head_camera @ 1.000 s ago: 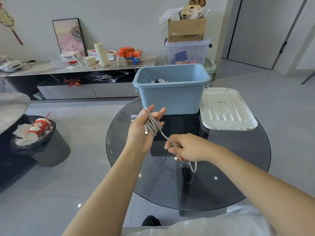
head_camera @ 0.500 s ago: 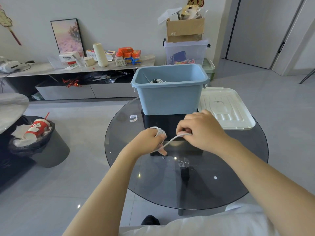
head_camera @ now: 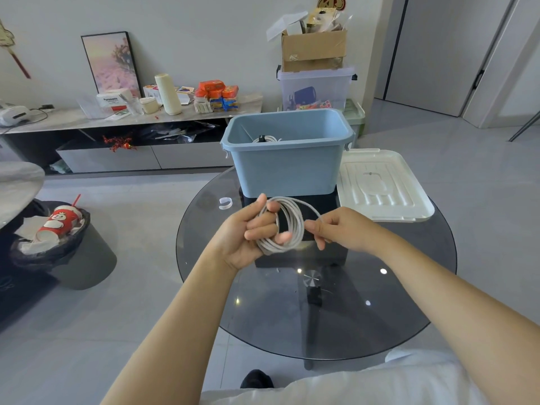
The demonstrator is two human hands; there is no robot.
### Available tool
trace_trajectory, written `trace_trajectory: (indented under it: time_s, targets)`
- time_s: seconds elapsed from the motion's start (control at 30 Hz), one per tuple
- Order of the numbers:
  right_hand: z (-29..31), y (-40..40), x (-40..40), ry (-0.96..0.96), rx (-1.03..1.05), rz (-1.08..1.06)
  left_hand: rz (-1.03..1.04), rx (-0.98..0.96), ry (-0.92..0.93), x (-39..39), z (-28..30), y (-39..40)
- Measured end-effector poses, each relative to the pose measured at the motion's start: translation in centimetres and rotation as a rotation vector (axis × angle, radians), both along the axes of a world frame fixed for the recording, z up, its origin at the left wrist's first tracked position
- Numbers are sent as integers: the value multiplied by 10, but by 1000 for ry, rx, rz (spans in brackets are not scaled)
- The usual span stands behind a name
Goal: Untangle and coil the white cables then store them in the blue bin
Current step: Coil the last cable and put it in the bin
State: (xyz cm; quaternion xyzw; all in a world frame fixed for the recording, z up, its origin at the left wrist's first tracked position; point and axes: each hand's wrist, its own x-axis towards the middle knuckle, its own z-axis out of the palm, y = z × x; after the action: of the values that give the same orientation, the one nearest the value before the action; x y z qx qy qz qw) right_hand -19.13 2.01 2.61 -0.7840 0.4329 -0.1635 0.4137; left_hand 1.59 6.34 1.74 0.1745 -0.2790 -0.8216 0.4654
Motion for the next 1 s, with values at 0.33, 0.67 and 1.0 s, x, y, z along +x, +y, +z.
trace_trajectory:
  time_s: [0.33,0.67,1.0]
  targets:
    - [-5,18,24,10,178,39,631,115,182,0,0,-7]
    - [-8,33,46,-341,486,-162,609,159,114,-5,8,-6]
    - [-3,28,44,-387,315,-343,555,144,-157,-7,9,-3]
